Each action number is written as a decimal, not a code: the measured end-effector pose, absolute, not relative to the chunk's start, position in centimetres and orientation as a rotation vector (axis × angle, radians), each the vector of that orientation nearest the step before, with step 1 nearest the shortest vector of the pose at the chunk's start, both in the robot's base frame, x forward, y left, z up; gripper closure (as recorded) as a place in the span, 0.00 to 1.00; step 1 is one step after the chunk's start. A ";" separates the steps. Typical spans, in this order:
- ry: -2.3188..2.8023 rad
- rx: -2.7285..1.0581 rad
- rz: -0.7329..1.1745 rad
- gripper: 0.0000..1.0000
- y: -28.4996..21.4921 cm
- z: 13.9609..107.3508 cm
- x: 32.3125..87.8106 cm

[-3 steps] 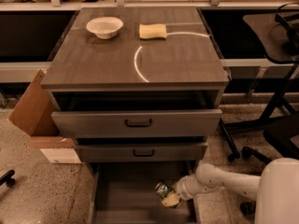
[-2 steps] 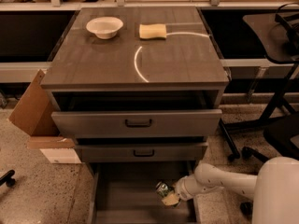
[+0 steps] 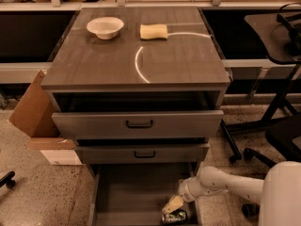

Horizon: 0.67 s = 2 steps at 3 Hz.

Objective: Place green can into bottom drawer

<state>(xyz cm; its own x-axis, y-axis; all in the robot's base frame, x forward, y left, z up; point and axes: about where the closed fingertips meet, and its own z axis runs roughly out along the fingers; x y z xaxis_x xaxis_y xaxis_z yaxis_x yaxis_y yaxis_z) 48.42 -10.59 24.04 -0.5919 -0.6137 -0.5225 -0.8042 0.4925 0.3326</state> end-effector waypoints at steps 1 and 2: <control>2.396 -1.162 0.751 0.00 -11.9 25.9 48.0; 2.377 -1.155 0.723 0.00 -13.8 29.5 46.3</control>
Offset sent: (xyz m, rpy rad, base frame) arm -0.0413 -0.0663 0.1055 -0.0220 -0.1101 -0.0577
